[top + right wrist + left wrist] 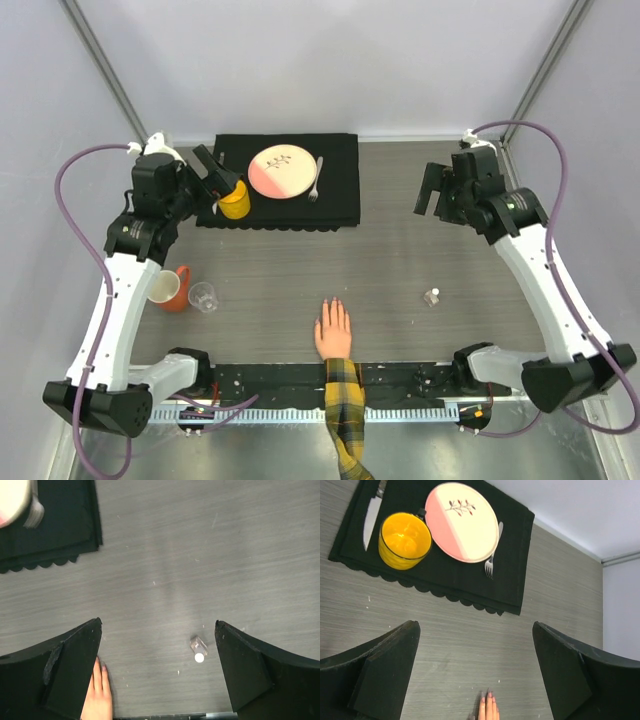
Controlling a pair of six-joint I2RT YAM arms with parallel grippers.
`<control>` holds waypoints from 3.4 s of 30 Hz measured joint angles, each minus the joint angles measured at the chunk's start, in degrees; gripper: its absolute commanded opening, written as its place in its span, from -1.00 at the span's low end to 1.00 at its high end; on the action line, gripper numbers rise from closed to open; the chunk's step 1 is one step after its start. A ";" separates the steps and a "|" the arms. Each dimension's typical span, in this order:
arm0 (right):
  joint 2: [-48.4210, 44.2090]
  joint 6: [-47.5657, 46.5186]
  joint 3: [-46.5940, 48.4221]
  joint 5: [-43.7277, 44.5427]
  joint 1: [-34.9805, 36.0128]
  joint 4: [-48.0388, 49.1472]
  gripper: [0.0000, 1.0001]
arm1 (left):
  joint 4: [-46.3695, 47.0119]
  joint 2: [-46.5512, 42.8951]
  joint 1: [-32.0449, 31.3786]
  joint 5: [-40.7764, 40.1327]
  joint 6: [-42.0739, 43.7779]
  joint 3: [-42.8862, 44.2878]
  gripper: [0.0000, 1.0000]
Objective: Paint the nails
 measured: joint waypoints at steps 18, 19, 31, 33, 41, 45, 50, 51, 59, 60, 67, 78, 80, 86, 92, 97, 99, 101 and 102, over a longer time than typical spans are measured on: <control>15.02 19.23 -10.51 -5.31 -5.92 -9.42 0.57 | -5.79 3.02 -9.86 1.29 8.31 2.43 0.99; 14.93 19.76 -11.56 -5.51 -5.84 -9.44 0.59 | -5.95 2.99 -11.15 0.76 9.42 2.62 0.99; 7.30 19.93 -25.20 -5.81 -5.20 -7.58 0.32 | -6.62 3.15 -16.13 -2.12 13.79 2.58 0.99; 7.30 19.04 -26.01 -5.64 -5.20 -6.38 0.25 | -6.62 3.30 -16.63 -2.38 14.01 2.58 0.99; 7.30 17.59 -29.16 -5.70 -5.09 -1.49 0.12 | -6.64 3.98 -17.49 -3.10 14.80 2.58 1.00; 7.30 17.55 -30.60 -5.68 -4.81 -1.03 0.06 | -6.67 4.20 -17.49 -3.13 14.97 2.58 0.99; 7.28 17.51 -31.34 -5.62 -4.22 -0.37 -0.06 | -6.64 4.59 -17.49 -3.15 14.99 2.58 0.99; 7.30 17.51 -31.34 -5.57 -4.17 -0.22 -0.08 | -6.62 4.66 -17.49 -3.15 14.99 2.58 0.99; 7.32 17.14 -32.11 -4.39 -3.78 1.38 -0.21 | -6.64 4.74 -17.51 -3.15 15.06 2.58 1.00; 7.37 17.03 -32.35 -4.24 -3.69 1.49 -0.32 | -6.64 4.74 -17.51 -3.15 15.04 2.58 0.99; 7.91 15.26 -33.05 -3.19 -2.16 1.81 -0.98 | -6.78 4.74 -17.59 -3.06 14.64 2.60 1.00; 8.52 3.52 -15.91 -3.13 14.73 -1.84 -0.98 | -8.39 7.39 -17.46 12.55 6.86 4.42 0.82; 7.30 -0.92 -13.16 -4.94 19.47 -0.55 -0.98 | -6.32 7.41 -17.29 19.89 4.70 1.68 0.74; -0.74 -11.93 -8.46 -16.24 25.18 1.77 -0.98 | 2.67 7.37 -17.27 37.35 -3.08 -8.04 0.71; 0.50 -14.84 -1.86 -21.18 25.73 0.94 -0.98 | 7.65 6.73 -17.40 42.27 -6.21 -10.12 0.56; 11.06 -9.46 10.01 -23.10 25.90 -3.82 -0.98 | 10.67 0.09 -21.55 36.87 -0.94 -13.97 0.45; 15.72 -6.43 14.91 -24.57 25.99 -6.14 -0.98 | 14.64 -6.34 -25.14 32.96 3.19 -18.88 0.43; 18.71 -3.87 18.32 -25.92 25.99 -9.05 -0.98 | 18.71 -11.96 -27.21 31.26 6.88 -23.69 0.43; 20.09 -2.60 19.89 -26.84 26.01 -10.73 -0.98 | 20.33 -14.82 -27.65 30.49 9.20 -26.03 0.41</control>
